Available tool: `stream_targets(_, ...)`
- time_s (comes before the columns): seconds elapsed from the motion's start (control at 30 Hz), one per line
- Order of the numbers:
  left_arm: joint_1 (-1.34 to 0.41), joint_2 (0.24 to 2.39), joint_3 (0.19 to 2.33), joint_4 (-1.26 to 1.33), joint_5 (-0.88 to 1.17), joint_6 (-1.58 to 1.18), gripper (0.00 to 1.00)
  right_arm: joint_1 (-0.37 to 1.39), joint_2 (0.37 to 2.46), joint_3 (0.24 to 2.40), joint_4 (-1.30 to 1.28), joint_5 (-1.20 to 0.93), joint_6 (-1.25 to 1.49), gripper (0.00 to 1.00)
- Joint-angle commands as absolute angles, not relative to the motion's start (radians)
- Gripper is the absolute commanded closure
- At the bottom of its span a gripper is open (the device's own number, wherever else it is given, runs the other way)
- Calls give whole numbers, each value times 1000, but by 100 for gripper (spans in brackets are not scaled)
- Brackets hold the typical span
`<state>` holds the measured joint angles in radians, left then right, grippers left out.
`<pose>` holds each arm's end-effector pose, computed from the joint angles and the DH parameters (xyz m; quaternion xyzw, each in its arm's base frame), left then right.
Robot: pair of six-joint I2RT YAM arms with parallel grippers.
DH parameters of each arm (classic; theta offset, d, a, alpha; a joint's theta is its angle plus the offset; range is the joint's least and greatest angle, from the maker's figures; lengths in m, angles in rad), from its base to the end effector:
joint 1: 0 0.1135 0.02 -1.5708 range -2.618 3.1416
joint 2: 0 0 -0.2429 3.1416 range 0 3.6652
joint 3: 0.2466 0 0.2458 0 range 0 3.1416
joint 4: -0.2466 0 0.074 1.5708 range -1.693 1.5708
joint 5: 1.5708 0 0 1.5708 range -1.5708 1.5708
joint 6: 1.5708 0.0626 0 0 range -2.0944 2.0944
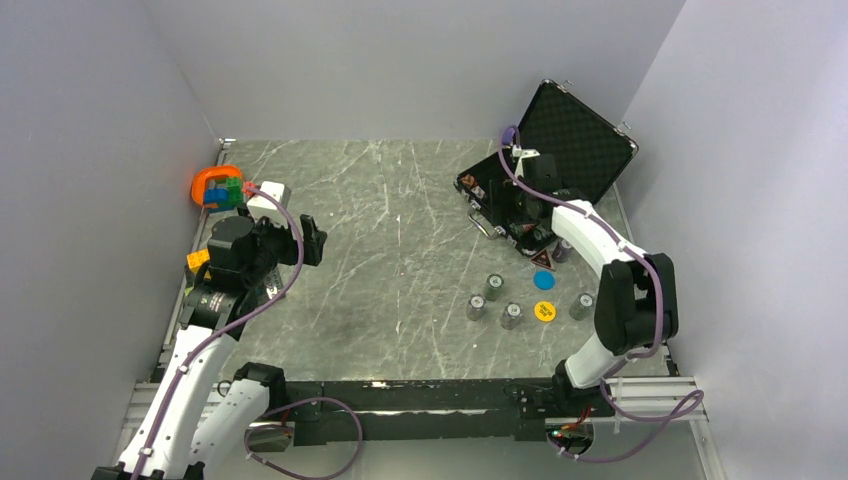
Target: Pack up texas hold em set
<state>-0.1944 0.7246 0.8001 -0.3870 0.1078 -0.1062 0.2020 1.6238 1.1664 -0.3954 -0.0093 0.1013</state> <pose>0.1959 -0.0454 0.3106 0.0673 0.8049 -0.1311 0.5749 0.3556 0.0734 0.2018 -0.0487 0.9350 0.0574 0.3466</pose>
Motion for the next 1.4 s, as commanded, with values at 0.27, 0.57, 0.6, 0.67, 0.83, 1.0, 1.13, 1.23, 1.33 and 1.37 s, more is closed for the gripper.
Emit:
stream_targets(0.27, -198, 726, 814, -379, 116, -102, 2, 400, 1457, 1160, -696, 172, 306, 7)
stream_targets(0.57, -198, 727, 814, -379, 121, -103, 2, 491, 1465, 1071, -811, 187, 388, 10)
stream_targets(0.6, -199, 728, 814, -380, 119, -103, 2, 496, 1473, 1071, -808, 182, 383, 11)
stream_targets(0.67, -198, 730, 815, -381, 117, -103, 2, 498, 1494, 1082, -805, 181, 377, 12)
stream_targets(0.83, -198, 733, 816, -384, 115, -103, 2, 508, 1570, 1110, -800, 144, 362, 16)
stream_targets(1.0, -199, 733, 816, -384, 118, -103, 2, 531, 1598, 1104, -809, 113, 372, 22)
stream_targets(1.13, -198, 731, 818, -383, 121, -103, 2, 537, 1600, 1091, -818, 107, 386, 30)
stream_targets(1.23, -198, 730, 817, -384, 120, -103, 2, 538, 1615, 1082, -823, 115, 392, 37)
stream_targets(1.33, -198, 729, 818, -385, 118, -103, 2, 538, 1630, 1080, -830, 124, 399, 42)
stream_targets(1.37, -198, 728, 817, -385, 117, -103, 2, 538, 1632, 1077, -830, 127, 401, 45)
